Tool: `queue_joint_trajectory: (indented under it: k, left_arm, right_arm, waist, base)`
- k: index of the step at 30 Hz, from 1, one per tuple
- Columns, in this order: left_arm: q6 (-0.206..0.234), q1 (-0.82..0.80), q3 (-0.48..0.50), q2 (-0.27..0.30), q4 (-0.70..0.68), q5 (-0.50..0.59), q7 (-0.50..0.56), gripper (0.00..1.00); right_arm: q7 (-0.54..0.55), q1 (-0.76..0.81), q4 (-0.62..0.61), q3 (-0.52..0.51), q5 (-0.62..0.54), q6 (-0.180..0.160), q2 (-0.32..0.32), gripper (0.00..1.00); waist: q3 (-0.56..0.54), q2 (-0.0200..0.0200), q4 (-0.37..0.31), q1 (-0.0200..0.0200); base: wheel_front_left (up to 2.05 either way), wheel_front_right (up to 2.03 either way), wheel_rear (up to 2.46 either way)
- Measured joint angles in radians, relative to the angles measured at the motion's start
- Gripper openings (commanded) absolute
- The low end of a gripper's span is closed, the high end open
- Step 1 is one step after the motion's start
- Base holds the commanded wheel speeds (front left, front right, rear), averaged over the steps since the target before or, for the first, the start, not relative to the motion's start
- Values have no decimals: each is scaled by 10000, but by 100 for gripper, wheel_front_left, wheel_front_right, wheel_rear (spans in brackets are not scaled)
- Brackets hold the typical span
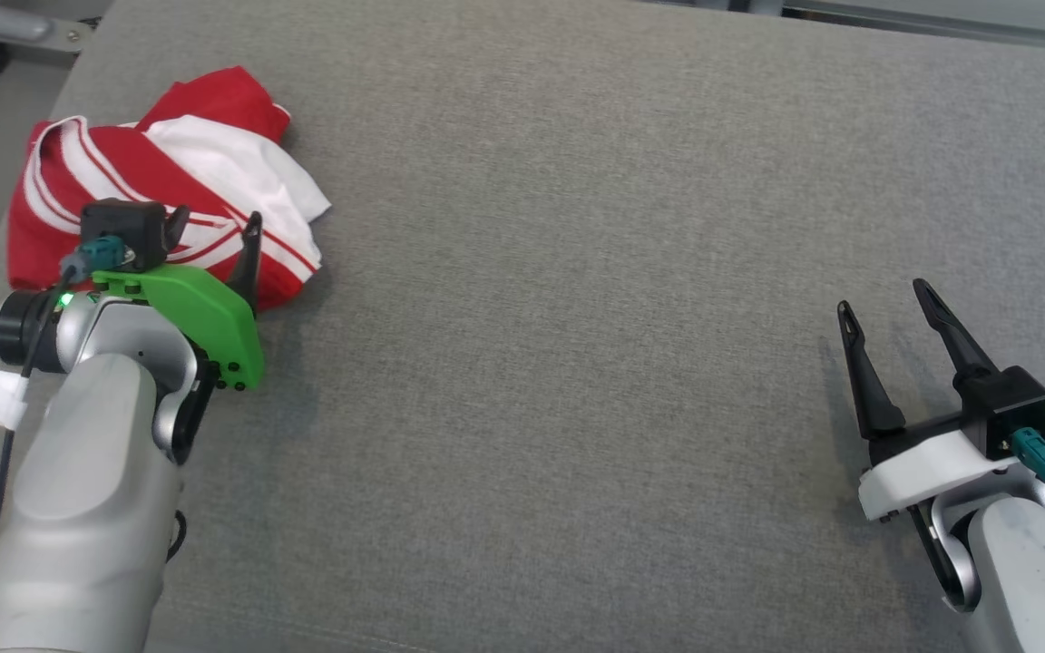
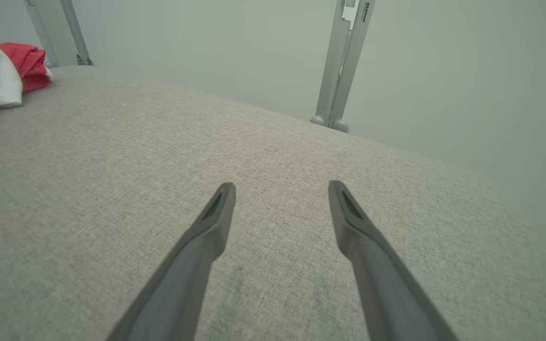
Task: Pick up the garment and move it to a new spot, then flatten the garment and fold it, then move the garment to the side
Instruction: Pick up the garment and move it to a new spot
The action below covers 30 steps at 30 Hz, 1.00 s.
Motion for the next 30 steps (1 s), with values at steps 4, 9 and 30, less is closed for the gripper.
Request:
queue_joint_trajectory:
  k: [4,9,30]
  left_arm:
    - [-8,-526,-282,479,1333,6,681,100]
    - [69,-891,-443,777,2623,100,1572,100]
    - [15,-500,-132,825,1185,-1208,422,0]
  right_arm:
    - [0,-60,-109,-96,13,0,117,100]
    - [-2,-26,-240,-234,19,0,184,100]
    - [-2,490,-107,-583,127,0,614,100]
  waist:
    - [380,0,-582,0]
    - [722,0,-1159,0]
    - [217,0,-1295,0]
  base:
    - [0,0,0]
    - [0,0,0]
    - [0,0,0]
